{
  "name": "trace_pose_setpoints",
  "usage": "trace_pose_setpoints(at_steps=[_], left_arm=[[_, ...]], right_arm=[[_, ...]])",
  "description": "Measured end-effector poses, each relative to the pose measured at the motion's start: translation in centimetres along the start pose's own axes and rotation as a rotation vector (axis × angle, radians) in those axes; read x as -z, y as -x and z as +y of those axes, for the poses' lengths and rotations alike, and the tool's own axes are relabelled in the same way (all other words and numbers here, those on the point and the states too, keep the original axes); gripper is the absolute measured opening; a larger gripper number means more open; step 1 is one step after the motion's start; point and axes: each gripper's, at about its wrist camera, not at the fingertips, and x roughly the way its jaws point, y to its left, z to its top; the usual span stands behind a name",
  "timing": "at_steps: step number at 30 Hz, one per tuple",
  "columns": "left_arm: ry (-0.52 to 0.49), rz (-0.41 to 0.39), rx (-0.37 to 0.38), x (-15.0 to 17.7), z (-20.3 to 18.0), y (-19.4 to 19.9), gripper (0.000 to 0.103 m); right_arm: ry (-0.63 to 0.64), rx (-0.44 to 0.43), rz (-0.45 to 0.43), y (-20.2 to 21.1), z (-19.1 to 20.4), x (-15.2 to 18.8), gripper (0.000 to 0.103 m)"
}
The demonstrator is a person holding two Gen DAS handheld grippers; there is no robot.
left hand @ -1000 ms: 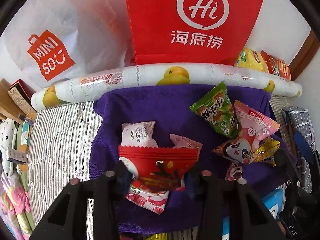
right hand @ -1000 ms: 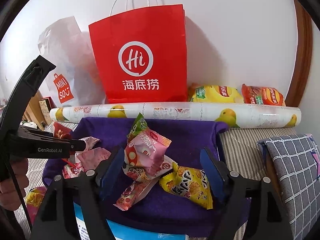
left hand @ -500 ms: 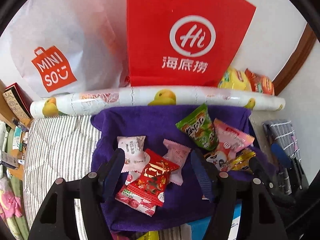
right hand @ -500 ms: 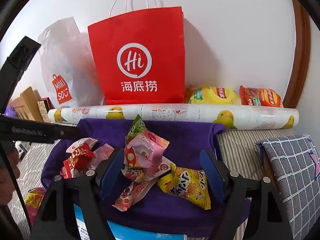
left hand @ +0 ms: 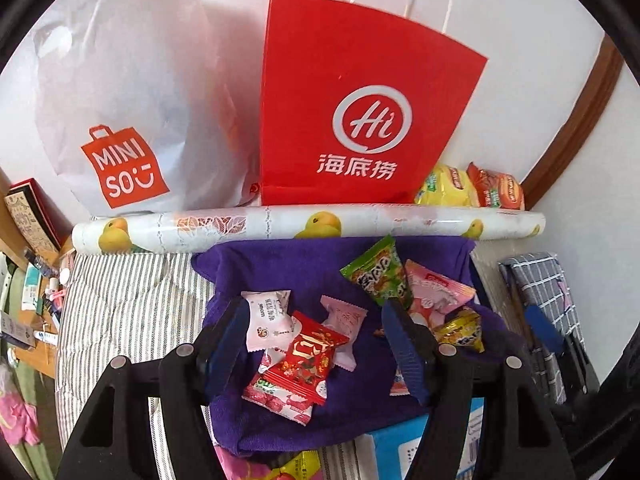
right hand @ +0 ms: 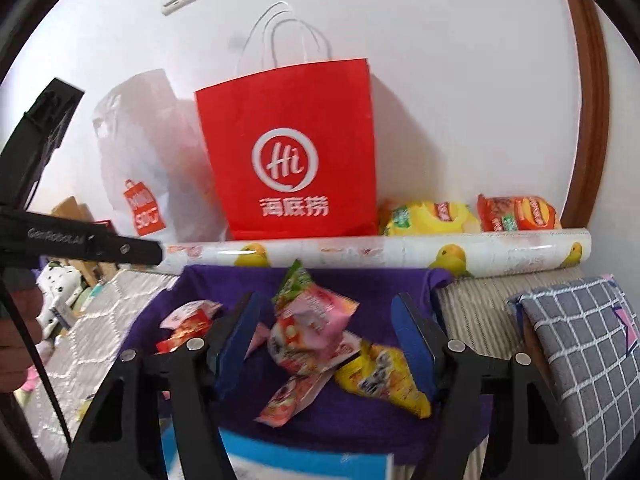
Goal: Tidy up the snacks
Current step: 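Pull both grippers back from the towel toward the remaining snacks, then grasp the blue biscuit packet with the right gripper while the left gripper grasps the pink-yellow chip bag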
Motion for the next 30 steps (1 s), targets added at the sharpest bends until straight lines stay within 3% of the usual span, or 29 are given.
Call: trace_pose_setpoints(at_steps=[4, 9, 14, 20, 25, 30], left_arm=[[-0.002, 0.001, 0.064, 0.1, -0.3, 1.3, 0.067], [-0.021, -0.048, 0.075, 0.2, -1.0, 4.0, 0.067], [-0.070, -0.093, 0.056, 1.0, -1.9, 6.2, 0.067], [-0.069, -0.068, -0.001, 4.1, 0.4, 7.5, 0.067], [-0.032, -0.042, -0.052, 7.1, 4.2, 7.9, 0.067], [-0.001, -0.003, -0.076, 10.2, 7.7, 7.6, 0.067]], right_arm=[[0.009, 0.015, -0.001, 2.4, 1.4, 0.4, 0.065], [-0.027, 0.001, 0.043, 5.0, 2.4, 1.9, 0.058], [-0.028, -0.024, 0.123, 6.8, 4.3, 4.8, 0.041], [0.045, -0.103, 0.162, 9.4, 7.9, 8.1, 0.042], [0.123, -0.248, 0.202, 10.2, 11.5, 10.8, 0.058], [0.228, -0.317, 0.195, 9.9, 15.0, 13.5, 0.062]])
